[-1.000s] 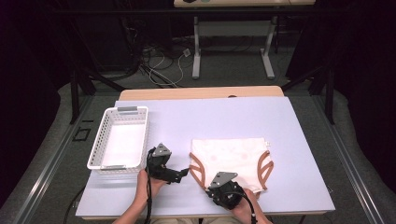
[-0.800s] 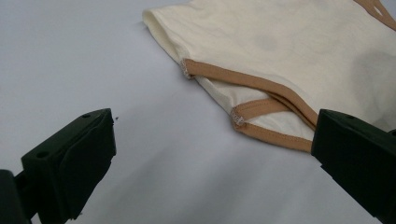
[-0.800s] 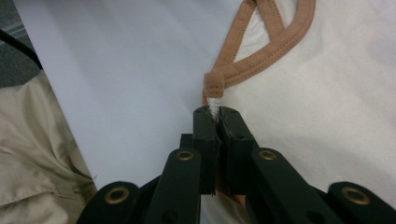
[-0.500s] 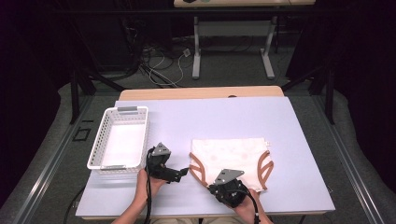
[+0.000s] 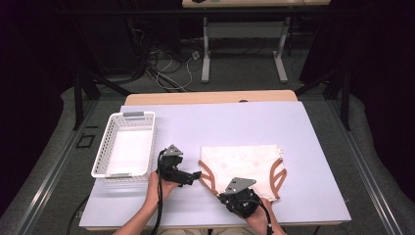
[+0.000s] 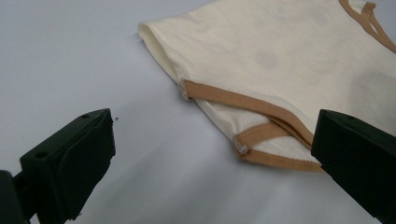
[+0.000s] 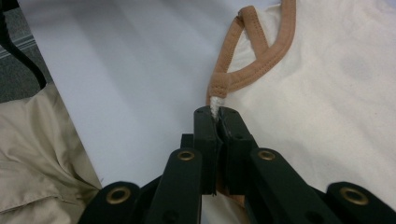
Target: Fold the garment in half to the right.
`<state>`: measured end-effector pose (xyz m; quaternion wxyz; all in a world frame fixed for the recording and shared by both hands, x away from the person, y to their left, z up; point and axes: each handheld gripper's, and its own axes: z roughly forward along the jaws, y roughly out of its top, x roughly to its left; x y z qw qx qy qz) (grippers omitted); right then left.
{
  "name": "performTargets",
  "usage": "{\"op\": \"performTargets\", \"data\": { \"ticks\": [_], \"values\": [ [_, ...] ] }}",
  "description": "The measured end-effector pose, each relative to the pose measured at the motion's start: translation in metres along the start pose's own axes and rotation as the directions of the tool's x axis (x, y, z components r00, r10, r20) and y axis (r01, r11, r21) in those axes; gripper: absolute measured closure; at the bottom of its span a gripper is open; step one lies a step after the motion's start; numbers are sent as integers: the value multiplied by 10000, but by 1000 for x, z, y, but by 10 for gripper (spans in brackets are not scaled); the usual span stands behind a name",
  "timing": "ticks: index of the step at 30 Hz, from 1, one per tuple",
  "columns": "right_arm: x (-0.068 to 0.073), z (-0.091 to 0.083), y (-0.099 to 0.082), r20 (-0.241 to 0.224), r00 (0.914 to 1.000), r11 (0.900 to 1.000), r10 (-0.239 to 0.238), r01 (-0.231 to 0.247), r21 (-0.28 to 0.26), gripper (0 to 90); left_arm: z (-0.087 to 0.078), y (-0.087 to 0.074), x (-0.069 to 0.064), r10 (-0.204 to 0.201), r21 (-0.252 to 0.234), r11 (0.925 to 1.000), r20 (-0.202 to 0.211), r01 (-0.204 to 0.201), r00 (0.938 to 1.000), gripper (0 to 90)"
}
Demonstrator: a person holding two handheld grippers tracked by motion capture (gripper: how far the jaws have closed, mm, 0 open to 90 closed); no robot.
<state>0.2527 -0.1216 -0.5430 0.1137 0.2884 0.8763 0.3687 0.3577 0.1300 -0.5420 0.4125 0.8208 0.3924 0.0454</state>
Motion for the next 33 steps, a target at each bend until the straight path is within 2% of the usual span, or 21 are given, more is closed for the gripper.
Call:
{"op": "performTargets", "data": {
  "ticks": [2,5,9,12,15,16,19,24,26,28,29,31,33],
  "values": [
    [0,0,0,9,10000,10000,11,-11,31,863,3,4,4,-301,-53,9995,28,301,9995,0],
    [0,-1,0,33,10000,10000,-4,4,0,863,8,10,9,-498,-167,9986,-8,498,9988,0],
    [0,-1,0,38,10000,10000,5,-5,-7,863,19,16,13,-479,65,9988,-60,479,9988,0],
    [0,-1,0,57,9999,10000,-88,88,9,863,25,19,14,-514,143,9986,-234,518,9984,1],
    [1,-1,0,27,9999,9999,-98,98,24,862,32,25,16,-410,135,9990,-575,418,9975,17],
    [1,-1,0,36,9999,9999,-109,109,27,861,33,28,18,-206,163,9996,-759,219,9969,41],
    [1,0,0,42,10000,10000,-77,77,-28,860,38,34,18,-126,-19,9999,-1090,124,9940,123],
    [1,0,0,37,9999,9999,-110,110,-28,860,43,41,18,-60,55,10000,-1221,67,9925,209],
    [0,0,0,48,9999,9999,-136,136,-14,860,47,46,18,151,130,9998,-1372,-134,9904,245],
    [1,0,0,83,9999,9999,-144,144,-16,860,51,48,18,86,191,9998,-1451,-59,9894,292],
    [1,0,0,93,9999,9999,-140,139,38,860,52,50,19,281,263,9994,-1443,-245,9891,323],
    [2,0,0,108,9998,9999,-149,149,40,861,56,52,19,226,231,9995,-1467,-195,9889,381],
    [2,0,0,104,9998,9999,-148,148,10,860,59,54,18,430,412,9985,-1519,-372,9875,442]
  ]
}}
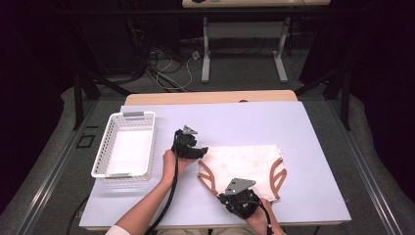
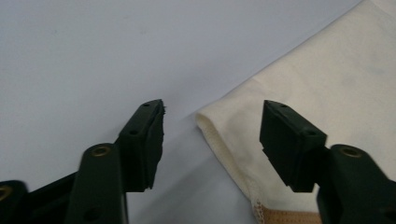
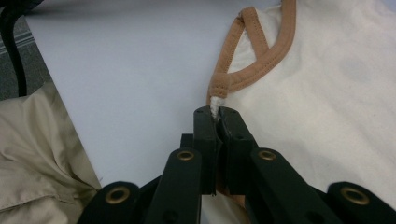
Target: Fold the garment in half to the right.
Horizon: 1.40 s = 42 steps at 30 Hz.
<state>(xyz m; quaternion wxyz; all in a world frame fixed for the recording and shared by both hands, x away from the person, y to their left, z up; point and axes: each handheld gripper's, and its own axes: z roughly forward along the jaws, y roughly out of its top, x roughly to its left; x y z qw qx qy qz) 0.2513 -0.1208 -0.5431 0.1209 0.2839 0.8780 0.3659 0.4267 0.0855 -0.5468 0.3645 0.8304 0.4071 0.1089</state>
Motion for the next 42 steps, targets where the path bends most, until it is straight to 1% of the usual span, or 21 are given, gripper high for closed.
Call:
{"op": "performTargets", "data": {
  "ticks": [1,3,5,6,8,9,10,11,13,16,17,20,21,24,27,30,37,39,40,41,42],
  "values": [
    [0,0,0,-20,10000,10000,-1,1,49,861,2,1,-1,75,68,9999,-75,-75,9999,466],
    [0,0,0,-16,10000,10000,-9,9,43,861,5,2,-1,159,171,9997,-46,-158,9999,515],
    [0,0,0,18,10000,10000,-13,13,61,860,8,4,-3,198,139,9997,-140,-196,9997,560],
    [0,0,0,13,10000,10000,-24,24,61,861,9,4,-3,182,209,9996,-67,-180,9998,587],
    [1,0,0,39,10000,10000,-24,24,74,861,12,5,-3,362,289,9989,-43,-361,9993,612],
    [1,0,0,25,10000,10000,-32,32,78,861,13,5,-4,392,417,9984,-3,-391,9992,629],
    [1,1,0,7,10000,10000,-36,36,64,861,15,4,-5,462,387,9982,-53,-459,9989,640],
    [1,1,0,17,10000,10000,-38,38,60,861,16,4,-6,432,479,9979,33,-433,9991,654],
    [1,1,0,-21,10000,10000,-50,50,29,861,16,4,-5,491,441,9978,49,-493,9988,684],
    [1,1,0,-13,10000,10000,-51,51,31,861,16,4,-5,582,453,9972,214,-592,9981,758],
    [1,1,0,-6,10000,10000,-13,13,21,861,16,4,-5,643,527,9964,335,-661,9974,787],
    [2,0,0,-21,10000,10000,-27,27,6,862,16,5,-6,794,558,9951,405,-816,9960,848],
    [1,0,0,-4,9999,9999,-116,116,-13,862,16,5,-5,931,578,9938,358,-951,9950,857],
    [2,-1,1,26,10000,9999,-80,80,-127,863,15,6,-7,875,521,9946,356,-893,9955,866],
    [3,-2,1,16,10000,9999,-47,47,-107,863,12,9,-6,1011,519,9934,337,-1027,9943,869],
    [3,-2,2,11,9999,9997,-116,116,-205,864,9,11,-5,964,489,9940,342,-980,9948,869],
    [2,-9,4,-47,9998,9985,167,-169,-527,865,3,16,-4,1004,459,9937,379,-1021,9942,867],
    [1,-11,4,-38,9997,9976,226,-228,-658,865,0,18,-3,1025,589,9927,453,-1051,9937,868],
    [1,-11,5,-57,9996,9970,268,-271,-726,866,0,19,-3,1052,517,9929,372,-1071,9938,867],
    [1,-12,5,-50,9996,9971,280,-283,-711,865,-1,19,-3,984,480,9938,389,-1002,9944,867],
    [1,-13,5,-61,9996,9966,282,-286,-776,866,-3,20,-3,1022,538,9931,410,-1043,9939,867]
  ]
}}
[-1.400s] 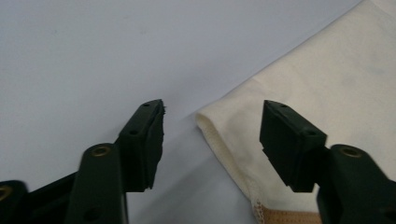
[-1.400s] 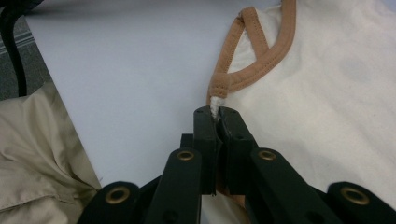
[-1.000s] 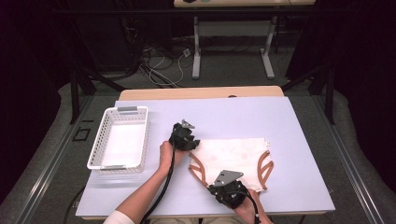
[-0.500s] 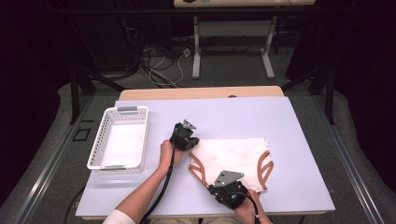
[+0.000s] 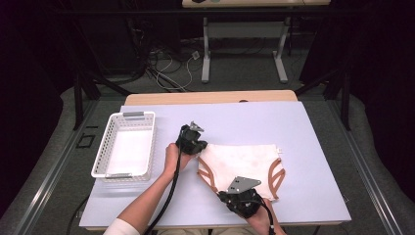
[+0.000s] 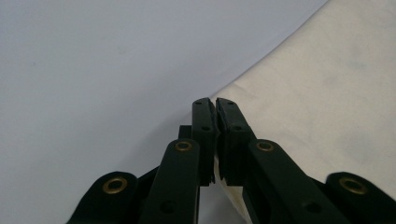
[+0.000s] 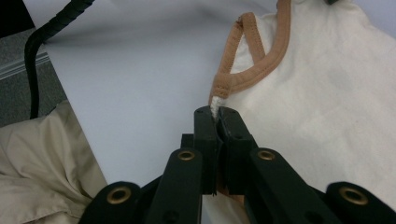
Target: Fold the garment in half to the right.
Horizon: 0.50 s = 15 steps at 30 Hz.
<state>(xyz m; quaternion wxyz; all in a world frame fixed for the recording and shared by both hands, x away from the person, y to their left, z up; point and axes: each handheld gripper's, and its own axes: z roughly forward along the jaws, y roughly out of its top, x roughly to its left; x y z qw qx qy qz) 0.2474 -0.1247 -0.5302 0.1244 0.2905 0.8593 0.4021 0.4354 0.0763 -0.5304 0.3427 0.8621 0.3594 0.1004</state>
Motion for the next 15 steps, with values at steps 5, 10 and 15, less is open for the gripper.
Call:
{"op": "performTargets", "data": {
  "ticks": [5,10,15],
  "values": [
    [0,-3,1,-18,10000,10000,52,-52,-81,866,-5,2,0,95,38,9999,-19,-95,10000,868],
    [0,-5,2,-29,10000,9996,85,-86,-251,865,-11,4,2,194,56,9998,-44,-194,9998,868],
    [0,-5,4,-63,9999,9991,106,-109,-422,865,-17,6,3,232,75,9997,-83,-231,9997,868]
  ]
}}
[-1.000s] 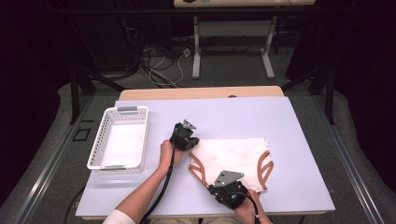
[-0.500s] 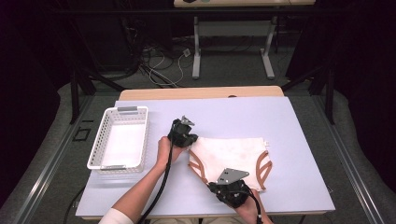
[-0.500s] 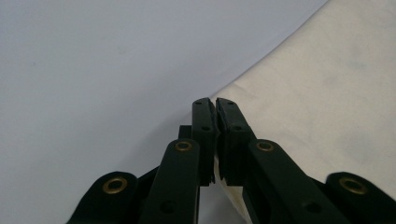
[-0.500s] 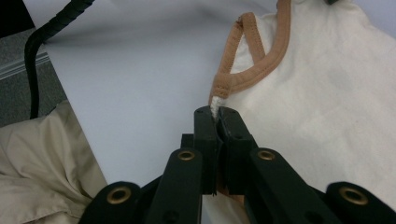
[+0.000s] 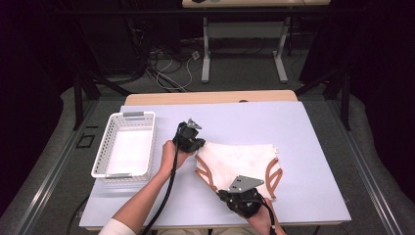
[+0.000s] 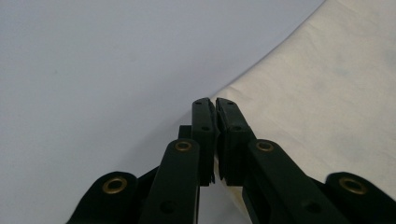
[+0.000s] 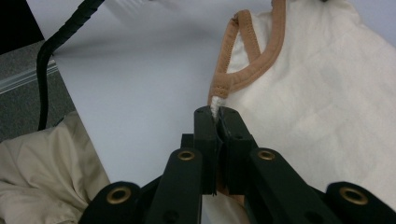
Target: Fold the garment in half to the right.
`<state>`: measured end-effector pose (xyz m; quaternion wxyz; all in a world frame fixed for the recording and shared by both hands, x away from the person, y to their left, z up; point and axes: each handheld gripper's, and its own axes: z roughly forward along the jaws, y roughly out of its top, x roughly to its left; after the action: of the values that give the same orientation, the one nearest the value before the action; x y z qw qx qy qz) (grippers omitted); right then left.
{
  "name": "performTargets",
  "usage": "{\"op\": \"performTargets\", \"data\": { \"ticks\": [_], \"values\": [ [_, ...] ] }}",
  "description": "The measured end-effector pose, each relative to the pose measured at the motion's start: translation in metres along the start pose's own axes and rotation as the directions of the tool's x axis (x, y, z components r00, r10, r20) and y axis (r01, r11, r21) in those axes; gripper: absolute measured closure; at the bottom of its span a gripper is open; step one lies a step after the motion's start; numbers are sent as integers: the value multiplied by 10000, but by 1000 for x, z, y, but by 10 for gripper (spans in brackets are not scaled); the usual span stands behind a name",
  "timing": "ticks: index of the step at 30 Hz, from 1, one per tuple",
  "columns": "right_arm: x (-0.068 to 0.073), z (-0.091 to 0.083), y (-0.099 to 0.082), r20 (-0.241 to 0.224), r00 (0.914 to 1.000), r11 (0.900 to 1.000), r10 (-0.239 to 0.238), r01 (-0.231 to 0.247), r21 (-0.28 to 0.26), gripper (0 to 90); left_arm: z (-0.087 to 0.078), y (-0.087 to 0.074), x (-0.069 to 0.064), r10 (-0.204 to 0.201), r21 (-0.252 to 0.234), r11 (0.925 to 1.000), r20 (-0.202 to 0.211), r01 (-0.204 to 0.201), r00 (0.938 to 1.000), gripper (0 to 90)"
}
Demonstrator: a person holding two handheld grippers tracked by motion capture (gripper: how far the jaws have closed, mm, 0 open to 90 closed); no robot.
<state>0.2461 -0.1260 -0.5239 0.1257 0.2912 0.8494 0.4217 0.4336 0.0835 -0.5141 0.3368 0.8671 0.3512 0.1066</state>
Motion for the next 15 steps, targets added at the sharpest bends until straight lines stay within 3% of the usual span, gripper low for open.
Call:
{"op": "performTargets", "data": {
  "ticks": [15],
  "values": [
    [3,-1,6,-5,10000,9993,38,-38,-373,865,-12,5,3,35,-69,10000,-293,-37,9996,867]
  ]
}}
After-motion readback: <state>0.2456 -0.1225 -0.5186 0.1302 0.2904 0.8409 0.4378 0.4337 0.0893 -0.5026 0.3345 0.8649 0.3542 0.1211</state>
